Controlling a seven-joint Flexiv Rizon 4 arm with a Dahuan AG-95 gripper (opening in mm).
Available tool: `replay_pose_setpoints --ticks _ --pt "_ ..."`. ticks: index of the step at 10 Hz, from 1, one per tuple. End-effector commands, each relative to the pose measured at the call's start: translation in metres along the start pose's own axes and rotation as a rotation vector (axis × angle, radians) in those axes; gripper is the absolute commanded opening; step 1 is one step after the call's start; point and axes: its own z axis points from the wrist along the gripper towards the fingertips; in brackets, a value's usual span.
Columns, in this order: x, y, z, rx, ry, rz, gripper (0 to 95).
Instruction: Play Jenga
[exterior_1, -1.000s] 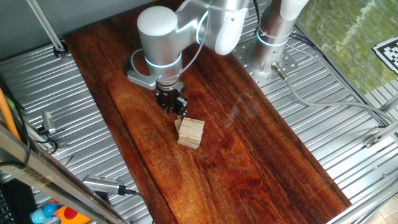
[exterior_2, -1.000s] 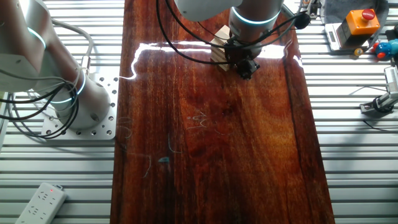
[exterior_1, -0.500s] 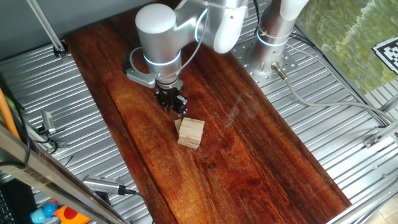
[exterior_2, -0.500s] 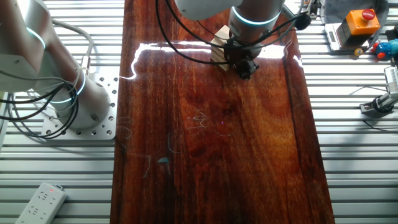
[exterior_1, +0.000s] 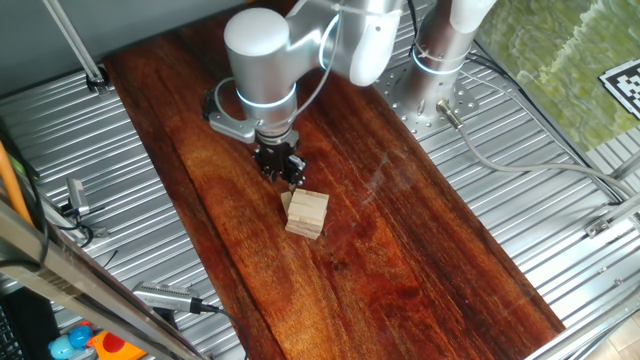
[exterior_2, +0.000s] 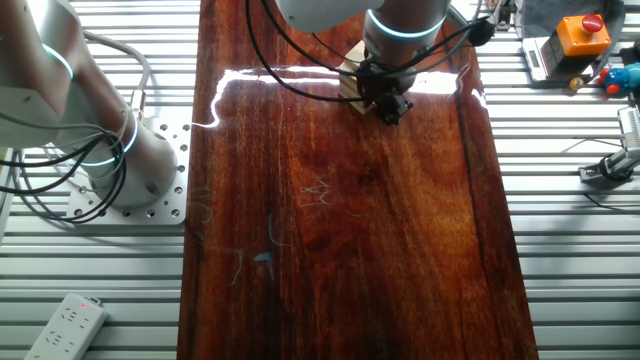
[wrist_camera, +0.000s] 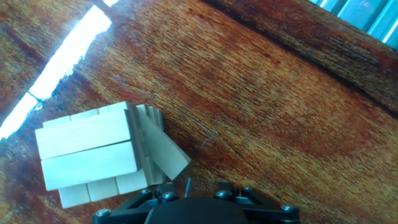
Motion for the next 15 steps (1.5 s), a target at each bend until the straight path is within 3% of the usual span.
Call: replay_pose_setpoints --ticks 1,9,11,13,15 --pt "0.003 0.001 0.001 0.003 0.0 -0.005 38.0" --pt "0.003 0.004 0.003 0.019 0.005 -0.021 38.0" --pt "0.006 0.001 -0.002 0.001 -0.008 -0.047 38.0" --pt "0.007 0.0 -0.01 0.011 0.004 -0.06 38.0" --pt "0.007 0.0 -0.009 0.02 0.01 -0.059 38.0"
